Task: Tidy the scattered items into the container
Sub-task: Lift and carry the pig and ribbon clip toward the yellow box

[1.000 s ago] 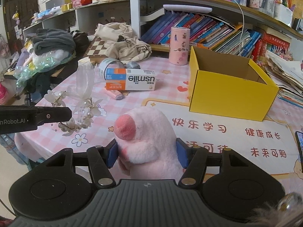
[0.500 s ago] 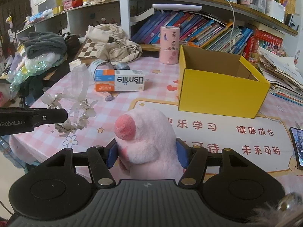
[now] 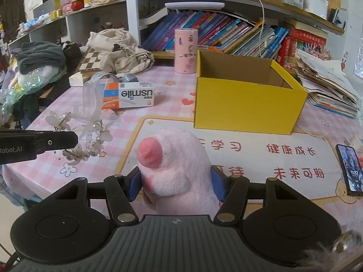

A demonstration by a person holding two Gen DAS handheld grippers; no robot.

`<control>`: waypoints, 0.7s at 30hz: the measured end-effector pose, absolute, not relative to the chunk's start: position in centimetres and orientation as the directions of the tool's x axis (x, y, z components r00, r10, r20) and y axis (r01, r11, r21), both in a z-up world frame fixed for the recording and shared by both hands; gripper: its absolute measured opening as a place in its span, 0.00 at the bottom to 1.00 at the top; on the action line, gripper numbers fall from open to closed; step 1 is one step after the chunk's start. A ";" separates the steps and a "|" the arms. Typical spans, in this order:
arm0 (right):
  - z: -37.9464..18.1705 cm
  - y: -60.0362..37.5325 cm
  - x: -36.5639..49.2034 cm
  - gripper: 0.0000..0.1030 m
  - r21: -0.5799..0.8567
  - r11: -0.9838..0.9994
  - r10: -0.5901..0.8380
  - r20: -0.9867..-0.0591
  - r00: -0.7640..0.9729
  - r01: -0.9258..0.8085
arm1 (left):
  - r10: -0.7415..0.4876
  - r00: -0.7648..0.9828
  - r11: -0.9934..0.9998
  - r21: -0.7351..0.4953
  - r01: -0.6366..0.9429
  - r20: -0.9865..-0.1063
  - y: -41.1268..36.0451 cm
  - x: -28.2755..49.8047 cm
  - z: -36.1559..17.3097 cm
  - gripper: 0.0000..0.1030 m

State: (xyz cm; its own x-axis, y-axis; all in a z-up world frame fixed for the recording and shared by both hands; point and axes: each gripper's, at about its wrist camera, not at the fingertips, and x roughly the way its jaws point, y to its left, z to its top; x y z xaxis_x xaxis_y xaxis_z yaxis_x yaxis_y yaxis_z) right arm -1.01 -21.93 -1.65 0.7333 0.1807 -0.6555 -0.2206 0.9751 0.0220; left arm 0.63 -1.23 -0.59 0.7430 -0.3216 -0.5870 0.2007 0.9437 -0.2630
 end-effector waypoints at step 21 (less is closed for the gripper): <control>-1.1 -26.7 2.5 0.57 0.010 0.977 0.169 -0.641 0.748 -0.212 | -0.333 0.749 0.942 -0.227 0.245 -0.572 -6.8 3.7 0.2 0.14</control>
State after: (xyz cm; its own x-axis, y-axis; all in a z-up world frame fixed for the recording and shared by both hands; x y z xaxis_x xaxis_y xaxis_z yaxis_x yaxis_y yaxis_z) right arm 2.52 -26.70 -1.11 0.7485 0.1688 -0.6413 -0.2122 0.9772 0.0096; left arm 3.70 -6.80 0.18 0.7493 -0.3329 -0.5725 0.2452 0.9425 -0.2272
